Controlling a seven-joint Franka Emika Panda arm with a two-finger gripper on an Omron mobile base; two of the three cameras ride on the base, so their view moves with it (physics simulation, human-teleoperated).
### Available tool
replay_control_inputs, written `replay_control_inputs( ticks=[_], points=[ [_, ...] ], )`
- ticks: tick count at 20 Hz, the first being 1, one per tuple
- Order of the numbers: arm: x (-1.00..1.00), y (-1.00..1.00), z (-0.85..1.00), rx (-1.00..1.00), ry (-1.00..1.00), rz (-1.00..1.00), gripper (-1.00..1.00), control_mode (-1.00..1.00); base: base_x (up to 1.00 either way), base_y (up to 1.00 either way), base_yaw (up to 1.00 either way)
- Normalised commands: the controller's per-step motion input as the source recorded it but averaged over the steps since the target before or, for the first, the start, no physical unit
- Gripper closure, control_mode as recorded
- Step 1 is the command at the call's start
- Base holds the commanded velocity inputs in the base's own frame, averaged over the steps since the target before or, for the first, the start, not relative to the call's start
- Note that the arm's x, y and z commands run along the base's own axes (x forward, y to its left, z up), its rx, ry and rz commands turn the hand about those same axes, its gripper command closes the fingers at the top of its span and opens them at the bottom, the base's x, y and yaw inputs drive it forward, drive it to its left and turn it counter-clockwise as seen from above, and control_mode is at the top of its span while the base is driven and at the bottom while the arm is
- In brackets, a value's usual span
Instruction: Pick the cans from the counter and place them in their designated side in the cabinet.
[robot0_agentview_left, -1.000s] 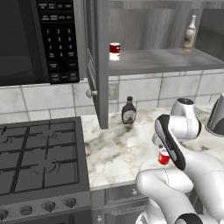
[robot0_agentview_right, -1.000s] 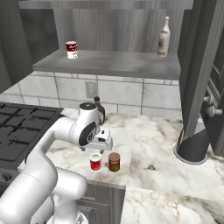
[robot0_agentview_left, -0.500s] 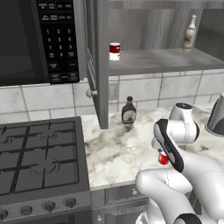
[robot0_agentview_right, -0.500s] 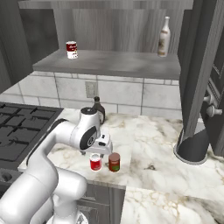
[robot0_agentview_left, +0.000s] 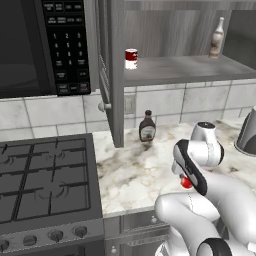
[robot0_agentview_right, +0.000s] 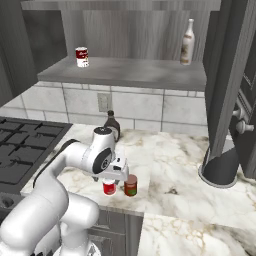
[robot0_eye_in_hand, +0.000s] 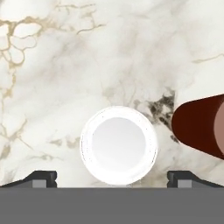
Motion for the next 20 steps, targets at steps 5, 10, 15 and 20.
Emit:
replay_control_inputs(
  ticks=[5,10,15,20],
  points=[
    [0.04,-0.02,-0.18,0.00,0.05,0.00,-1.00,-1.00,0.00,0.00,0.00],
    [0.03,-0.01,-0.16,0.00,0.03,0.00,-1.00,-1.00,0.00,0.00,0.00],
    [0.01,0.00,-0.17,0.00,0.03,0.00,1.00,-1.00,0.00,0.00,0.00],
    [0.00,0.00,-0.09,0.00,0.01,0.00,1.00,-1.00,0.00,0.00,0.00]
  ],
)
